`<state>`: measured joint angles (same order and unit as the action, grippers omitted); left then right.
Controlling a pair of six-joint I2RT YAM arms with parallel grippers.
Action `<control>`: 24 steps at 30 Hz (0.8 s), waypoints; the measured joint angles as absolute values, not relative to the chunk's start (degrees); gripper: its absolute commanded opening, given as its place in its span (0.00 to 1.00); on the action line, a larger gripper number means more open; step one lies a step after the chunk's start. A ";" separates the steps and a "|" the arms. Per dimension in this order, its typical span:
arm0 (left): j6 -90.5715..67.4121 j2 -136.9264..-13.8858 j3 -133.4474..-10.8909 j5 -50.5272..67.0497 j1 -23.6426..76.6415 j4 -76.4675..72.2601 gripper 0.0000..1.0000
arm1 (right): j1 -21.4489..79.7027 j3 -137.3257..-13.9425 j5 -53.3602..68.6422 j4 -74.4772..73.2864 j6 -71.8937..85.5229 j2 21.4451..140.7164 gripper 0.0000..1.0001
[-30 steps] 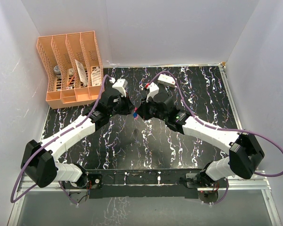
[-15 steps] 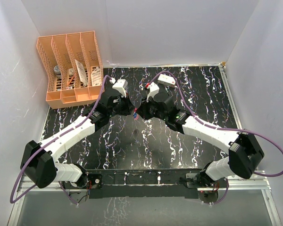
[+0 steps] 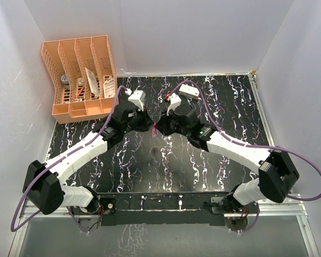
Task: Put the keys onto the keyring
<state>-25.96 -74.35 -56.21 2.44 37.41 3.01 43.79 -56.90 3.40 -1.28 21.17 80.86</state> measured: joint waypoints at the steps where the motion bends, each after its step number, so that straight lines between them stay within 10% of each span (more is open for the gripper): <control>1: -25.93 -74.35 -56.21 2.55 37.43 3.01 0.00 | 43.77 -56.90 3.40 -1.30 21.17 80.86 0.00; 24: -25.10 -73.41 -56.21 3.68 37.74 3.03 0.00 | 43.03 -57.65 3.66 -1.89 21.17 81.06 0.00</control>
